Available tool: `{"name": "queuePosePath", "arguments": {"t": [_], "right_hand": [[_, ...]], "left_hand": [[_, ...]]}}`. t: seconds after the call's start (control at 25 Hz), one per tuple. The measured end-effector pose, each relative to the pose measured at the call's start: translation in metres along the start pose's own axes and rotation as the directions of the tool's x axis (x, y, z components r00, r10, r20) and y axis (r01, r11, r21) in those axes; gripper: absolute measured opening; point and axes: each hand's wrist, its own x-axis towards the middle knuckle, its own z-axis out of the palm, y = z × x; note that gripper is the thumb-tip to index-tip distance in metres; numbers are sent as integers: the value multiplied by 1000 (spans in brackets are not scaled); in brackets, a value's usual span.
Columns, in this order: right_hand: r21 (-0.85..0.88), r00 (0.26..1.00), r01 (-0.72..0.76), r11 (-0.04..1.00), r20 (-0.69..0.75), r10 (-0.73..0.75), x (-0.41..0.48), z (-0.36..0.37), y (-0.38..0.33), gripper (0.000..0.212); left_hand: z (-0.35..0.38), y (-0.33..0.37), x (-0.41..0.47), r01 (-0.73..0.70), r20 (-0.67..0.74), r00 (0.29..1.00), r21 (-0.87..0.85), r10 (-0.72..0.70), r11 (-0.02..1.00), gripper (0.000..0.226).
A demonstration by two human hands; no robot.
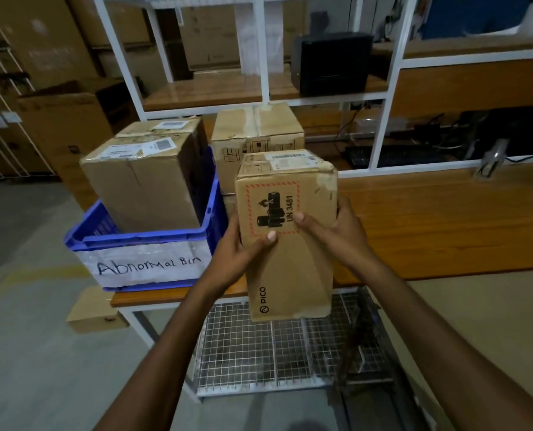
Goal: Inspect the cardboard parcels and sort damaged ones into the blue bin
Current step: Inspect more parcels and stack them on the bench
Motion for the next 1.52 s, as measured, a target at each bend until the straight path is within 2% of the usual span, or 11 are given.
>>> {"name": "queuePosePath", "arguments": {"t": [0.24,0.4,0.56,0.64,0.8,0.88,1.0,1.12,1.2,1.4,1.52], "right_hand": [[108,995,100,989,13,-102,11,-10,-17,81],[161,993,122,979,-16,-121,13,-5,-19,65],[166,975,23,986,215,-59,9,-14,-7,79],[135,986,1,991,164,-24,7,-8,1,83],[165,999,-33,986,-27,38,4,-1,15,85],[121,999,-46,992,13,45,-4,0,20,84],[63,968,-110,992,234,92,-20,1,22,105],[92,944,-110,990,323,75,-29,-11,20,124],[141,941,-134,981,329,82,-33,-17,11,126],[282,976,-126,951,208,68,-43,-14,-16,121],[373,980,-77,925,199,2,-44,-14,-25,96]], "left_hand": [[-15,26,11,-8,-134,991,-94,-5,996,82],[-15,34,13,-27,-231,973,-115,0,993,62],[-27,25,11,14,113,993,-28,-11,1000,81],[-24,17,9,-6,135,991,-2,6,1000,94],[-6,10,9,-38,-1,999,-19,38,999,100],[1,5,2,6,-23,1000,-32,-7,999,99],[2,-2,-25,54,198,979,-34,-46,998,106],[-16,6,-41,8,391,921,-14,-2,1000,139],[-29,24,-40,-23,442,897,13,14,1000,147],[-33,51,-45,-188,353,921,32,165,982,142],[-19,59,-43,-192,253,946,-57,201,980,128]]}}
